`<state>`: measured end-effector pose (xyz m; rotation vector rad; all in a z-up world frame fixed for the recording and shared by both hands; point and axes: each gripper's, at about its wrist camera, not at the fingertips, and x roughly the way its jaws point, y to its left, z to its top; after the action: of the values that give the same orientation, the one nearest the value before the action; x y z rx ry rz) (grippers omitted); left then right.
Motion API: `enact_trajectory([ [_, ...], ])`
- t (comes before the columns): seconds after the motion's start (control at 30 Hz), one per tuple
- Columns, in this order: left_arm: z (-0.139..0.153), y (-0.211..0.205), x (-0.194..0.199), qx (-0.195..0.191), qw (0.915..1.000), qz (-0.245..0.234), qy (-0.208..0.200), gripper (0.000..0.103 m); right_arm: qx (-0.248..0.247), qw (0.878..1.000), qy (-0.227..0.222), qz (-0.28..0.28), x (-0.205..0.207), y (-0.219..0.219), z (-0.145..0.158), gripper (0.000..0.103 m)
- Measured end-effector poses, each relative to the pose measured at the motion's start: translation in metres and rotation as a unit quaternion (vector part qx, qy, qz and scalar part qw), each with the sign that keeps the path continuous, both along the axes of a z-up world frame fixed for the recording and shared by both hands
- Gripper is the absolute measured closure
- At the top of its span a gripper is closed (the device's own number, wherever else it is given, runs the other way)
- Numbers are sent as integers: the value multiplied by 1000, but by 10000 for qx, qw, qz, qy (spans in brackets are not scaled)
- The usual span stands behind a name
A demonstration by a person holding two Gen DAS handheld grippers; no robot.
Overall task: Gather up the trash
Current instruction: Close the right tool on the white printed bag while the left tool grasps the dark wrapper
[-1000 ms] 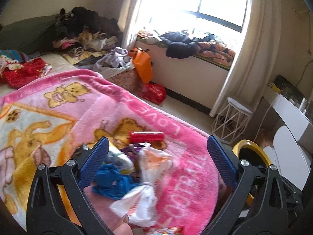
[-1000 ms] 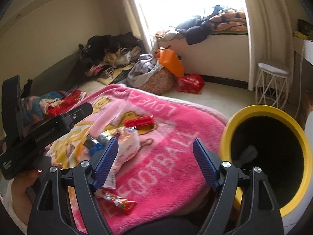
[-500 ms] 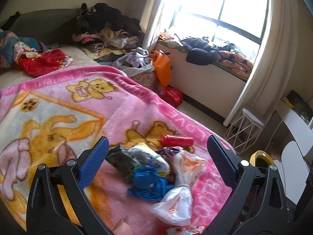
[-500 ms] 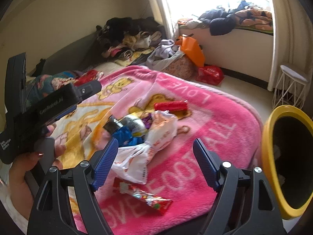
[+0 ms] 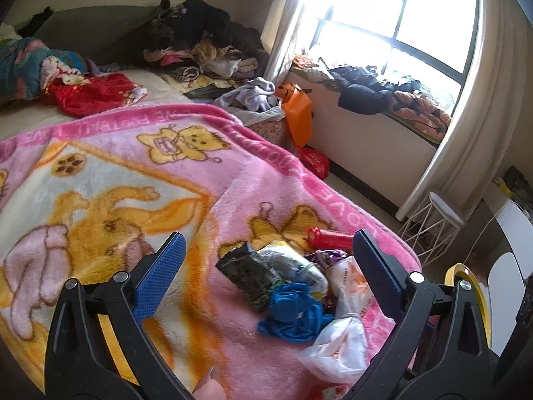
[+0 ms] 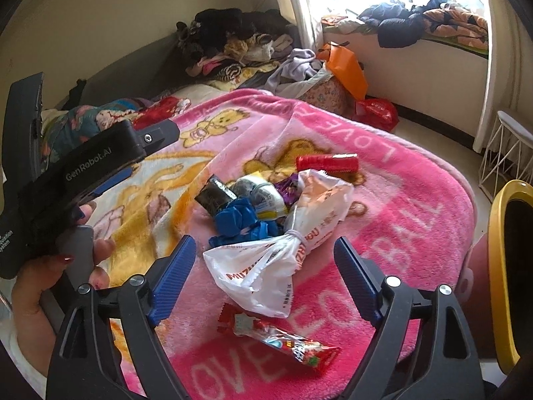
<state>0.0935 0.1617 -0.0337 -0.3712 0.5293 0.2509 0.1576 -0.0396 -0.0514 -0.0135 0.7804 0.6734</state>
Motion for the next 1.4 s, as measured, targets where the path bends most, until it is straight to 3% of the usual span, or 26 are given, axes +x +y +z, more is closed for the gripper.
enact_trajectory([
  [0.37,-33,23,10,-339,9984,136,439,11,-268,9987,411,-94,17,19,-34,20],
  [0.73,-79,39,35,-1405,9863,103,858,30,-351,9954,890,-61,30,26,-58,22],
  [0.97,-88,41,49,-1780,9799,172,885,39,-207,9943,1041,103,28,27,-61,46],
  [1.1,-91,40,56,-1804,9786,195,973,50,-135,9945,1038,68,27,24,-60,56],
  [1.3,-92,37,53,-1785,9790,162,969,68,-14,9945,1044,17,25,17,-58,61],
  [1.4,-90,36,46,-1789,9795,158,916,72,52,9951,985,-43,24,13,-55,62],
])
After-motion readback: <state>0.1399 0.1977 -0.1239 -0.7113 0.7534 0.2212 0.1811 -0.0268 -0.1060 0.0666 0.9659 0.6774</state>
